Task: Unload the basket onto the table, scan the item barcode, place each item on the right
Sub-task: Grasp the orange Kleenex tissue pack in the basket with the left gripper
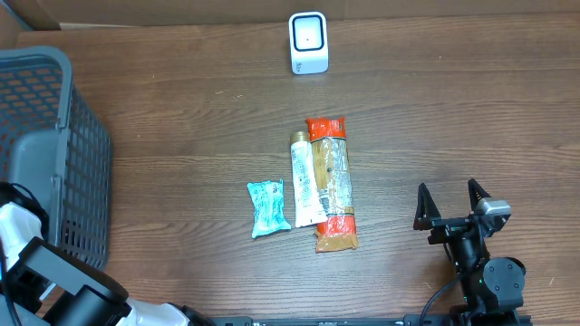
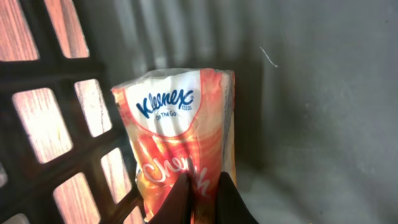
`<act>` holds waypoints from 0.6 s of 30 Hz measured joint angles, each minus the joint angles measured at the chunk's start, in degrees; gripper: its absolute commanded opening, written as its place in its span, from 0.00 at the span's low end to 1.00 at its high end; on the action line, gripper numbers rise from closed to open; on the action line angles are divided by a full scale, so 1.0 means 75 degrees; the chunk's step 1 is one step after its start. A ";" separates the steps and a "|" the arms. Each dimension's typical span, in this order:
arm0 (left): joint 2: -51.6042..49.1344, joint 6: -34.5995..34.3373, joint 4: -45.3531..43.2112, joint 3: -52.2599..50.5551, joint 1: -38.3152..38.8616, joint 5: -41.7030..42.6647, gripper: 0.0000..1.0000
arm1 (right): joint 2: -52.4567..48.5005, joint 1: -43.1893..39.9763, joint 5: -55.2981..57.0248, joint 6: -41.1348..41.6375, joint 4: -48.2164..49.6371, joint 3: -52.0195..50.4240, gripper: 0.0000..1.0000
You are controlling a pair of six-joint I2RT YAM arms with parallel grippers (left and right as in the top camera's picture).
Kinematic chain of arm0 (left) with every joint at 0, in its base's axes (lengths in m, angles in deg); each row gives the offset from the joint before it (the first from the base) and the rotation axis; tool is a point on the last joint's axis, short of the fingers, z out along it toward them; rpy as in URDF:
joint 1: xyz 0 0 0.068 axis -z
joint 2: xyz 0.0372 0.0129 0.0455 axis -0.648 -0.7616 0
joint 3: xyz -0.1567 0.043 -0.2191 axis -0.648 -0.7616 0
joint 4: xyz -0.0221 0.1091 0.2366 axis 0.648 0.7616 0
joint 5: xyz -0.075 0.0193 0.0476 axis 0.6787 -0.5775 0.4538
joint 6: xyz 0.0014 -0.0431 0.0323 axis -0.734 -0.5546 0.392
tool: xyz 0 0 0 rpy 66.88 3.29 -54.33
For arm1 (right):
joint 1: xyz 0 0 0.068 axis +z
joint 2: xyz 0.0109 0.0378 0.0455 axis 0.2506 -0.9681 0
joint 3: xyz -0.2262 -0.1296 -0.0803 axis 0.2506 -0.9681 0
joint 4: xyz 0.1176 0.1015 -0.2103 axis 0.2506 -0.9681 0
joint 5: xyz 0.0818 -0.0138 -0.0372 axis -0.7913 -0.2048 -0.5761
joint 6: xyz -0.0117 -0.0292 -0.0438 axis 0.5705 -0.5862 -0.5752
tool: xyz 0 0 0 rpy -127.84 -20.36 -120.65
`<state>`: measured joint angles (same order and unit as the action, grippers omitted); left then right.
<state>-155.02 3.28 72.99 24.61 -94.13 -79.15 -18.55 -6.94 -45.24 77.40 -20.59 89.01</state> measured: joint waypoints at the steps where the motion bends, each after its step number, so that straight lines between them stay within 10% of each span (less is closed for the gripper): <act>1: 0.0000 0.0035 0.0105 0.0085 0.0000 0.0000 0.04 | 0.0000 0.0000 0.0000 0.0000 0.0006 0.0000 1.00; 18: 0.0000 0.0463 0.2168 0.3748 0.0000 0.0172 0.04 | 0.0000 0.0000 0.0000 0.0000 0.0003 0.0000 1.00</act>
<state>-155.02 6.76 89.25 52.72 -94.13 -77.86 -18.55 -6.94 -45.24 77.40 -20.57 89.01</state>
